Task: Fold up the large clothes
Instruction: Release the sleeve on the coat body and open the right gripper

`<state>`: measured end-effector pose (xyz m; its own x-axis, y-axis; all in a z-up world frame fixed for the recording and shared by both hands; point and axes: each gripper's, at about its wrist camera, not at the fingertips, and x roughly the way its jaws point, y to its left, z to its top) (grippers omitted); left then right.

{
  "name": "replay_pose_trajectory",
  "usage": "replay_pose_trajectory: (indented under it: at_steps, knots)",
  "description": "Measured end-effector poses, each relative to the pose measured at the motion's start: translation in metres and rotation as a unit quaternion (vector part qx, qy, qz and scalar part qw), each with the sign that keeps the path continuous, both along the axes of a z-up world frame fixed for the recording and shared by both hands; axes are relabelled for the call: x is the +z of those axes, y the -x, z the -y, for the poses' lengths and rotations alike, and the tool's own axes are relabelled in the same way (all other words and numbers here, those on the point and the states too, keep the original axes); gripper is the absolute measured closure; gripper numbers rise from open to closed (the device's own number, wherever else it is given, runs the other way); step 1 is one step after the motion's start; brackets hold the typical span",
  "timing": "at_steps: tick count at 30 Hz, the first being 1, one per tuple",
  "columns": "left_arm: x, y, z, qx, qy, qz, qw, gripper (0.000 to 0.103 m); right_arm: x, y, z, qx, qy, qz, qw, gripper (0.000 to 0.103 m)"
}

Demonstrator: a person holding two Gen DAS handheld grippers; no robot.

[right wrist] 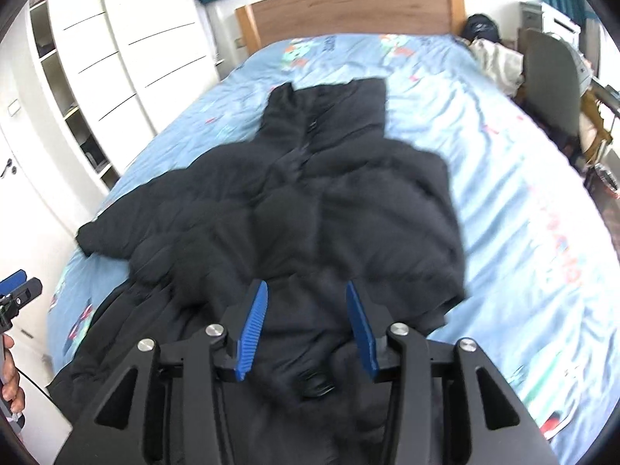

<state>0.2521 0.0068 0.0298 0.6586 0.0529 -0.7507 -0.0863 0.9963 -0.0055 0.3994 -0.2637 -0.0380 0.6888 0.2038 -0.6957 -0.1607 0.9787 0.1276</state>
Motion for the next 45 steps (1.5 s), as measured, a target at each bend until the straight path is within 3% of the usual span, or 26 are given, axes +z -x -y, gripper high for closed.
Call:
replay_pose_trajectory:
  at_steps: [7, 12, 17, 21, 27, 35, 45]
  knots:
    - [-0.033, -0.086, 0.076, -0.024, 0.014, -0.012, 0.9996, 0.002, -0.001, -0.051, 0.014, -0.009, 0.019, 0.018, 1.000, 0.060]
    - [-0.072, -0.135, 0.106, -0.019, 0.018, -0.027, 0.9993, 0.002, -0.031, -0.081, 0.018, -0.011, 0.017, 0.005, 1.000, 0.060]
    - [-0.118, -0.145, 0.111, -0.011, 0.019, -0.043, 0.9988, 0.002, -0.065, -0.093, 0.023, -0.008, 0.017, -0.010, 1.000, 0.060]
    - [-0.136, -0.132, 0.114, -0.004, 0.036, -0.047, 0.9982, 0.002, -0.086, -0.093, 0.034, -0.006, 0.026, -0.012, 1.000, 0.060]
    - [-0.138, -0.112, 0.145, -0.039, 0.002, -0.057, 0.9976, 0.001, -0.100, -0.091, 0.060, -0.020, 0.023, -0.024, 0.999, 0.060]
    - [-0.142, -0.125, 0.138, -0.046, 0.008, -0.105, 0.9934, 0.000, -0.081, -0.072, 0.054, -0.040, 0.039, -0.036, 0.998, 0.060]
    - [-0.073, -0.066, 0.113, -0.046, -0.002, -0.057, 0.9973, 0.001, -0.025, 0.017, 0.053, -0.083, 0.034, -0.012, 0.996, 0.060]
